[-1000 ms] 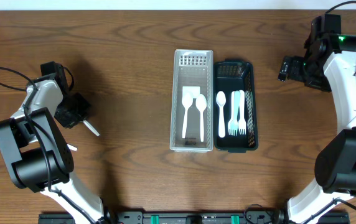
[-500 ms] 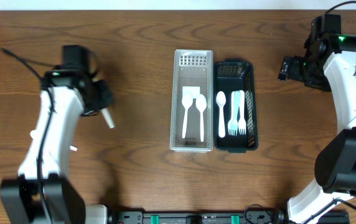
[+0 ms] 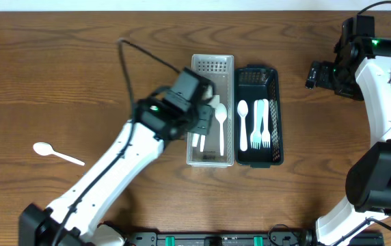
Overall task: Pack container
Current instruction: 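Place the white spoon into the clear tray and open the gripper, then move the left gripper to the last white spoon and grasp it, then carry the last spoon into the clear tray and release it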
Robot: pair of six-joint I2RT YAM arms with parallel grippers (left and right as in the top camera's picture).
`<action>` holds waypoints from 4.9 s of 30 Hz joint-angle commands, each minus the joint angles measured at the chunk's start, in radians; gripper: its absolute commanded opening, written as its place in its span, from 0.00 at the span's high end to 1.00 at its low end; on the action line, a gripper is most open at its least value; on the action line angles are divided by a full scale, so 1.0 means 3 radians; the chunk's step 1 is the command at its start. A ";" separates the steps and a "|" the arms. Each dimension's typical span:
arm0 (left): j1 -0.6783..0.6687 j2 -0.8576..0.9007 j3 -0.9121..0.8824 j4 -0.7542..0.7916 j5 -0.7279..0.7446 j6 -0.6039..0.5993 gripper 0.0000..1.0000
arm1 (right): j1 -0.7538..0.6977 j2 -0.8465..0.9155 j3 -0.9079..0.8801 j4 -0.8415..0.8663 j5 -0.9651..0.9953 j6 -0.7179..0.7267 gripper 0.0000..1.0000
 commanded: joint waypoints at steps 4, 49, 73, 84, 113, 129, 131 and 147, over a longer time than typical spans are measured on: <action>0.0029 0.0455 0.0043 0.0359 0.0161 -0.0039 0.94 | -0.0018 -0.0001 -0.0005 -0.0005 0.0010 -0.0048 0.01; 0.3989 -0.0064 -0.0259 -0.0724 -0.0399 -0.1106 0.46 | -0.0019 -0.0001 -0.0005 -0.0025 0.0010 -0.0072 0.01; 0.4135 0.1373 -0.0381 -0.0013 -0.0211 -0.0483 0.47 | -0.0019 -0.0001 -0.0005 -0.0052 0.0011 -0.0125 0.01; 0.4135 0.1475 -0.0398 0.0084 -0.0039 -0.0348 0.64 | -0.0019 -0.0001 -0.0005 -0.0052 0.0013 -0.0125 0.01; 0.2696 0.0084 0.0005 -0.0651 -0.0027 -0.0047 0.94 | -0.0019 -0.0001 -0.0005 0.0025 0.0011 -0.0150 0.01; 0.0373 0.0270 0.0865 -0.0603 -0.0067 0.0173 0.94 | -0.0019 -0.0001 -0.0005 0.0061 0.0010 -0.0150 0.01; 0.0268 0.0430 0.0865 -0.0543 -0.0066 0.0170 0.94 | -0.0019 -0.0001 -0.0005 0.0058 0.0010 -0.0150 0.01; 0.0080 0.1438 0.0865 -0.0209 -0.0069 0.0178 0.83 | -0.0019 -0.0001 -0.0005 0.0062 0.0010 -0.0169 0.01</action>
